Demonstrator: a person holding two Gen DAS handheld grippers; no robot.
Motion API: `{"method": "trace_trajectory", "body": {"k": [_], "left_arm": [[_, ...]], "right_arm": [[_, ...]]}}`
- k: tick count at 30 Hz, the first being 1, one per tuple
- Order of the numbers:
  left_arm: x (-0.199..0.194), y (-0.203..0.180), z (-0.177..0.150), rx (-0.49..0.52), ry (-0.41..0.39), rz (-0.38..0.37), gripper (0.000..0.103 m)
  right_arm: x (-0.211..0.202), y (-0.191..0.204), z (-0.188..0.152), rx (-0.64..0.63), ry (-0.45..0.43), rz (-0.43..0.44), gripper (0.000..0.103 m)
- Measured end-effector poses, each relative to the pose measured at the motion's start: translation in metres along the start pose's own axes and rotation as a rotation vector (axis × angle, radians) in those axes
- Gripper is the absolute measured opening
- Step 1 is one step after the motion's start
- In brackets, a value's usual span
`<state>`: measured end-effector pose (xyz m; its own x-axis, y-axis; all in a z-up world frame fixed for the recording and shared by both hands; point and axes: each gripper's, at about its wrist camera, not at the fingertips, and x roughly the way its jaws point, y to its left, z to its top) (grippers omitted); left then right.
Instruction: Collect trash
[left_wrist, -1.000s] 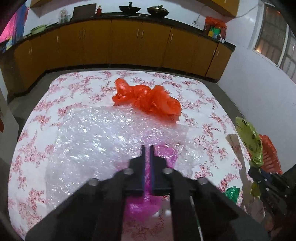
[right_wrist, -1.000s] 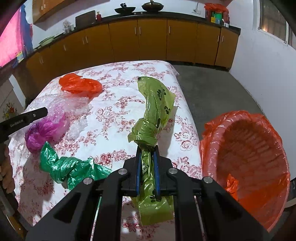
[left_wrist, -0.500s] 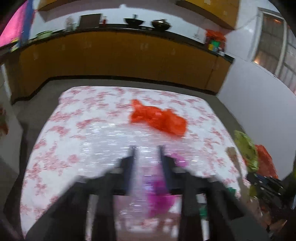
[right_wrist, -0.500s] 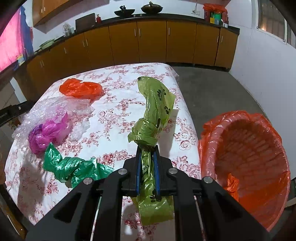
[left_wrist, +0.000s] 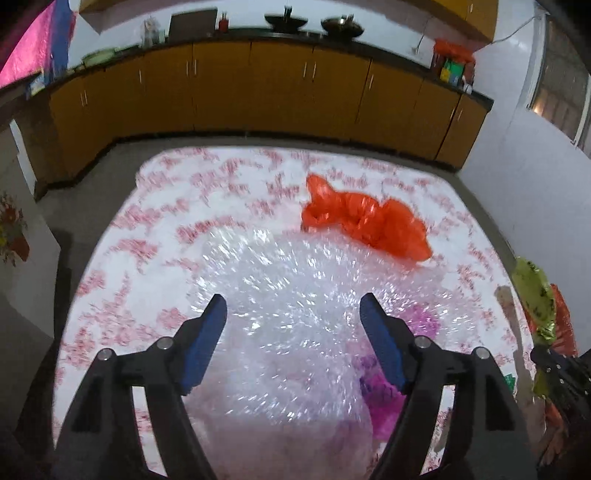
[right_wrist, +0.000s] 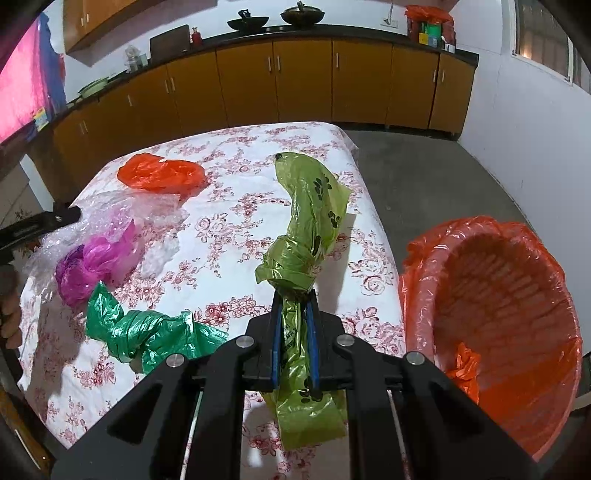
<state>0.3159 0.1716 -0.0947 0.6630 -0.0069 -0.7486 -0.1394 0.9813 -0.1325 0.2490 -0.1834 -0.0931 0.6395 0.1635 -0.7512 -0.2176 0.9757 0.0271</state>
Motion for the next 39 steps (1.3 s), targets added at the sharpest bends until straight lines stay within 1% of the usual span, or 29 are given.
{"method": "trace_trajectory", "body": {"k": [1, 2, 3, 5, 7, 8, 12, 15, 21, 30, 39], "left_arm": [[0.004, -0.002, -0.001, 0.004, 0.010, 0.002, 0.063], [0.008, -0.003, -0.003, 0.010, 0.018, 0.000, 0.050], [0.012, -0.004, -0.005, 0.014, 0.031, -0.008, 0.043], [0.015, -0.005, -0.007, 0.018, 0.033, -0.014, 0.023], [0.011, -0.006, -0.008, 0.023, 0.015, -0.027, 0.013], [0.009, -0.007, -0.007, 0.021, 0.006, -0.031, 0.011], [-0.010, -0.007, -0.003, 0.027, -0.046, -0.053, 0.010], [-0.028, -0.004, 0.003, 0.013, -0.080, -0.082, 0.010], [-0.056, -0.001, 0.016, 0.005, -0.136, -0.104, 0.009], [-0.087, -0.004, 0.026, -0.002, -0.197, -0.114, 0.008], [-0.120, -0.023, 0.027, 0.024, -0.246, -0.146, 0.008]], "right_arm": [[0.001, 0.000, 0.000, 0.000, 0.002, 0.001, 0.012], [0.001, 0.000, 0.000, 0.000, 0.003, 0.001, 0.013], [0.002, 0.000, 0.000, 0.000, 0.004, 0.001, 0.012], [0.003, -0.001, -0.001, 0.000, 0.007, -0.001, 0.012], [0.004, -0.002, -0.001, 0.001, 0.009, -0.003, 0.013], [0.004, -0.003, -0.002, 0.001, 0.010, -0.005, 0.013], [0.003, -0.004, 0.000, 0.002, 0.008, -0.005, 0.013], [0.001, -0.004, 0.001, 0.002, 0.003, -0.003, 0.013], [-0.005, -0.002, -0.001, -0.004, -0.008, 0.005, 0.013], [-0.024, 0.004, 0.003, -0.016, -0.044, 0.025, 0.013], [-0.053, 0.002, 0.009, -0.015, -0.097, 0.024, 0.012]]}}
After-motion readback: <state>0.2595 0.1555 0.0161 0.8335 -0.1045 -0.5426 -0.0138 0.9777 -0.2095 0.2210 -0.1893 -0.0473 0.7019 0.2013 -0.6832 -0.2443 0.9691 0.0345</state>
